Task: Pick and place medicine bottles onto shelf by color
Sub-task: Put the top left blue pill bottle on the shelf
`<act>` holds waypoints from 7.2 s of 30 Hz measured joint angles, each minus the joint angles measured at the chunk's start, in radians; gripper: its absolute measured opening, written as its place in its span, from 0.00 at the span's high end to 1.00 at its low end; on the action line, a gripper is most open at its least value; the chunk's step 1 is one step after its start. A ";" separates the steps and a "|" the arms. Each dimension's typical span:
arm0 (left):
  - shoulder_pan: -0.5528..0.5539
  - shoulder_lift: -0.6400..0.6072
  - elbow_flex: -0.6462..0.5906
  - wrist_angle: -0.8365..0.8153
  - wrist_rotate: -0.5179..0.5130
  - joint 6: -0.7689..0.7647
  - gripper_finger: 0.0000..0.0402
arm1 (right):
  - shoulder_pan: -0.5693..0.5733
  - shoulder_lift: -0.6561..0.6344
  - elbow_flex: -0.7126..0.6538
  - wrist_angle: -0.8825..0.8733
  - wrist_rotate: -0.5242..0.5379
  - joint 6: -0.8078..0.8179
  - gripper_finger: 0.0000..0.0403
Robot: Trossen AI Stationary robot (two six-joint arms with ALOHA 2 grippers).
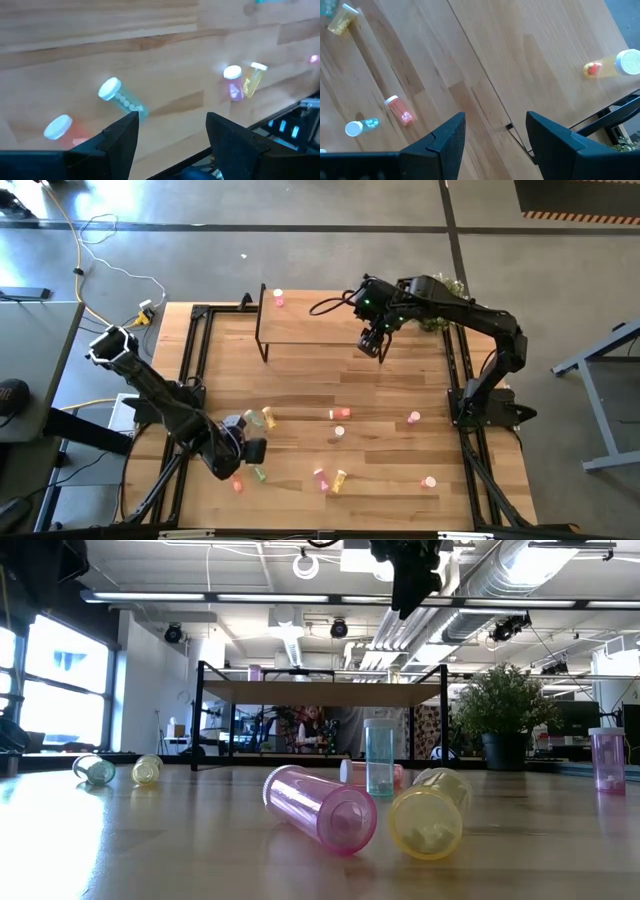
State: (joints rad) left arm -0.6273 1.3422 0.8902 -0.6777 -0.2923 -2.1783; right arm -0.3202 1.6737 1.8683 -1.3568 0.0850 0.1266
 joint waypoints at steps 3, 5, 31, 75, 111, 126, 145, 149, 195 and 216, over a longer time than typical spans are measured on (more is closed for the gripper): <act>-0.002 0.020 0.000 -0.038 -0.032 -0.060 0.45 | 0.000 0.000 0.000 0.008 0.000 0.004 0.50; 0.010 0.032 0.000 -0.060 -0.058 -0.090 0.45 | 0.000 0.000 0.000 0.009 0.000 0.004 0.50; 0.305 0.068 0.000 -0.245 -0.075 0.064 0.45 | 0.000 0.000 0.000 0.039 -0.002 0.004 0.50; 0.347 0.364 0.000 -0.209 0.087 -0.115 0.45 | 0.000 0.001 0.000 0.069 -0.002 -0.049 0.50; 0.338 0.335 -0.003 -0.198 0.182 0.096 0.77 | 0.000 0.001 0.000 0.087 -0.002 -0.049 0.50; 0.337 0.073 -0.002 -0.188 0.099 0.321 0.77 | -0.007 0.001 0.000 0.084 -0.185 -0.127 0.50; 0.371 -0.280 -0.001 -0.101 -0.316 0.843 0.77 | -0.004 0.001 0.000 0.241 -0.445 0.017 0.50; 0.412 -0.309 0.000 0.012 -0.326 1.049 0.77 | -0.003 0.001 0.000 0.288 -0.445 0.057 0.50; 0.732 -0.196 0.000 0.846 -0.011 2.043 0.77 | 0.118 0.010 0.000 0.791 -0.388 -0.127 0.35; 0.764 -0.176 0.000 0.908 -0.002 2.051 0.77 | 0.118 0.017 0.000 0.754 -0.390 -0.126 0.70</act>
State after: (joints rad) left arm 0.1368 1.1660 0.8898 0.2305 -0.2947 -0.1273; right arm -0.2027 1.6905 1.8679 -0.6025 -0.3053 0.0002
